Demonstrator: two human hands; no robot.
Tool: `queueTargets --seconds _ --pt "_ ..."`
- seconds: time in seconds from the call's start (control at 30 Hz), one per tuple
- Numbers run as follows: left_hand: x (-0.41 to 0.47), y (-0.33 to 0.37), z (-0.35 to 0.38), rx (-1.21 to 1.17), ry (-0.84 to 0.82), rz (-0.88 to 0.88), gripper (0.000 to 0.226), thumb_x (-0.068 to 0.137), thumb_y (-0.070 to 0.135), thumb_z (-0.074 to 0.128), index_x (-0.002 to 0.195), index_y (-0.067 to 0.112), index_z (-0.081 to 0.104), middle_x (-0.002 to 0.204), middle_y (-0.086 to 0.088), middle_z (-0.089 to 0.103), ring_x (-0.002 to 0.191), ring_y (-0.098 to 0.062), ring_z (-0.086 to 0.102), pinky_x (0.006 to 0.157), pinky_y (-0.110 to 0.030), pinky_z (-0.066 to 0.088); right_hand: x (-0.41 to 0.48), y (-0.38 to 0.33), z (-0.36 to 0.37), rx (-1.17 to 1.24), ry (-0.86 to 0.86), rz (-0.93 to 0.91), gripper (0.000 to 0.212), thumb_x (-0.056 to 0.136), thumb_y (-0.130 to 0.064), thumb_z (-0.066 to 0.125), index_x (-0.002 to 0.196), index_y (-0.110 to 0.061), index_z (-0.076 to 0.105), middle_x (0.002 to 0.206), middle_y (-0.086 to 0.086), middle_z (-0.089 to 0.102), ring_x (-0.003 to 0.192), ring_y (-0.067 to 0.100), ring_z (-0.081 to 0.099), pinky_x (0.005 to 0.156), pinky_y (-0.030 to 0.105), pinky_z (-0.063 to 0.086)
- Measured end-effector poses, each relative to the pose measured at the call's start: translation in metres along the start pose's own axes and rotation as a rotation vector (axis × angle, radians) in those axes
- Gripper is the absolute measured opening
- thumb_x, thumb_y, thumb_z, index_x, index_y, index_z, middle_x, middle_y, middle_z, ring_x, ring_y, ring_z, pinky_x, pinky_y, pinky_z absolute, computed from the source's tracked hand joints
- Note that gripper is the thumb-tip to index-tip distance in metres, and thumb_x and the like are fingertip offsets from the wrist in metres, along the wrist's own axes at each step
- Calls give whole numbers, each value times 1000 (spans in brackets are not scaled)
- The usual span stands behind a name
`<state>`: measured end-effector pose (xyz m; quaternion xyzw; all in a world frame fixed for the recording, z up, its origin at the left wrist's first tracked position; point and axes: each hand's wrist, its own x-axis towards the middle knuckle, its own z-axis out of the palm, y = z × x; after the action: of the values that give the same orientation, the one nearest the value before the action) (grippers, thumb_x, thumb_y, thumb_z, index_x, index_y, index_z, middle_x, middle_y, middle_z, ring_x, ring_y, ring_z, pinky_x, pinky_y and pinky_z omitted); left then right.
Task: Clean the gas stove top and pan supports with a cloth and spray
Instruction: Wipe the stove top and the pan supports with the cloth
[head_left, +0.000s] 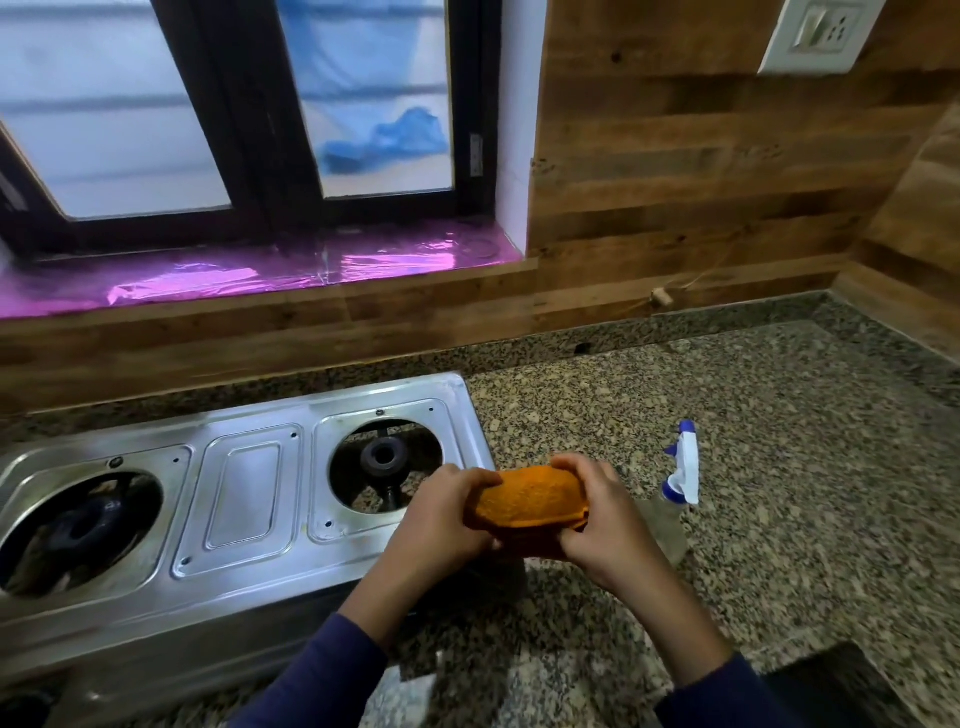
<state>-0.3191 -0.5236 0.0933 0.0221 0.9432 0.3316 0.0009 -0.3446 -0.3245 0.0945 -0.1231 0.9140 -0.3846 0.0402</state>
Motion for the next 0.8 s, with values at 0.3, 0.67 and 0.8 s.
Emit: queueTargets --seconds 0.3,0.67,0.8 --pt "-19 -27 0 -287 -199 -88 32 73 45 75 60 19 63 65 -2 54 67 -13 49 64 -33 38 5 5 -23 143 -246 104 6 82 -24 72 83 -18 70 92 2 67 88 17 65 78 40 58" --pt "-42 -49 5 47 101 -377 31 80 63 61 94 36 63 78 11 68 79 -8 63 62 -29 45 94 -33 58 -121 -101 -7 44 86 -40 68 126 -22 61 119 0 62 110 21 59 88 39 52" --pt "-61 -70 -4 193 317 -347 26 85 60 56 93 36 62 79 17 66 82 -5 61 63 -28 45 67 -38 95 -140 75 -31 40 97 -30 52 133 -15 52 141 8 49 130 25 43 105 40 41"
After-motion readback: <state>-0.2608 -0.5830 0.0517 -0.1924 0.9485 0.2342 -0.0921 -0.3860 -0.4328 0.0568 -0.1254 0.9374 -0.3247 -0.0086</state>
